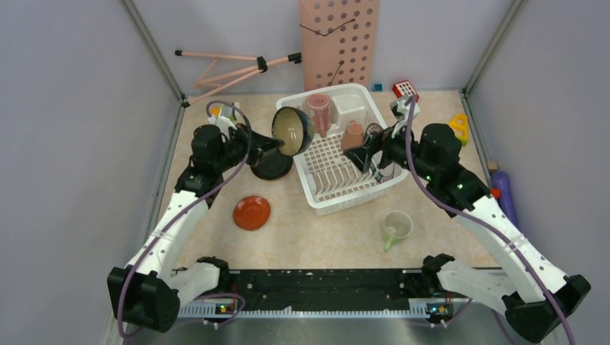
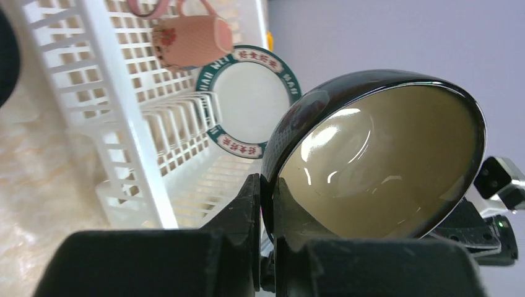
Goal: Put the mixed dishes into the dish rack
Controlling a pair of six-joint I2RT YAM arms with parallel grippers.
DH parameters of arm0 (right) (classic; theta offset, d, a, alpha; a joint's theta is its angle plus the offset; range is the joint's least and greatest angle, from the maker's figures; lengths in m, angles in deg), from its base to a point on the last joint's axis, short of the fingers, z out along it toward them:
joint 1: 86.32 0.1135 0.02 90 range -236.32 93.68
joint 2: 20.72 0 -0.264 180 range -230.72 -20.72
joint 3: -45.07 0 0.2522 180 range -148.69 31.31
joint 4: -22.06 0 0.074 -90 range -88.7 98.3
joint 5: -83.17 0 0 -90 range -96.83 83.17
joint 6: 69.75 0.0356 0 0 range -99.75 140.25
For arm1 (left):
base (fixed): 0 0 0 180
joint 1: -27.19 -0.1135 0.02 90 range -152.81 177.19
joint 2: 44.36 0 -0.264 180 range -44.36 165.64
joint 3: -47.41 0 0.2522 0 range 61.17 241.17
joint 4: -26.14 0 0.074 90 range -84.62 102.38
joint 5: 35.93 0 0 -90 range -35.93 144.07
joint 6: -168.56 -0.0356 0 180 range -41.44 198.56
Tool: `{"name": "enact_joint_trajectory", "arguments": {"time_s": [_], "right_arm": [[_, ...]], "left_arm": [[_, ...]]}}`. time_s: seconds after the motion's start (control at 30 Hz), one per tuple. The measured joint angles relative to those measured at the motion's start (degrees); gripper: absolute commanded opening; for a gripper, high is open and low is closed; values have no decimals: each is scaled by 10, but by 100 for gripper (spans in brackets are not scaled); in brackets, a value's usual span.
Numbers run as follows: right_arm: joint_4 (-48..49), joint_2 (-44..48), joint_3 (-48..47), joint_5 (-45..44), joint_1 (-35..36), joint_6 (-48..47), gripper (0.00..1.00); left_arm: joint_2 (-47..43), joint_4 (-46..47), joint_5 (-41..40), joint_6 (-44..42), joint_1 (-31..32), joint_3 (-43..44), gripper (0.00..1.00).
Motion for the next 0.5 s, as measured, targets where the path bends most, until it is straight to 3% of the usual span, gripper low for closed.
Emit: {"name": "enact_joint_trajectory", "arguments": {"time_s": [0.23, 0.5], "right_arm": [[69, 52, 42, 61, 0, 3, 98], [198, 8, 49, 136, 0, 74, 98]], "left_arm": [[-1, 125, 37, 49, 20, -51, 0], [17, 192, 52, 89, 52, -63, 0]]}}
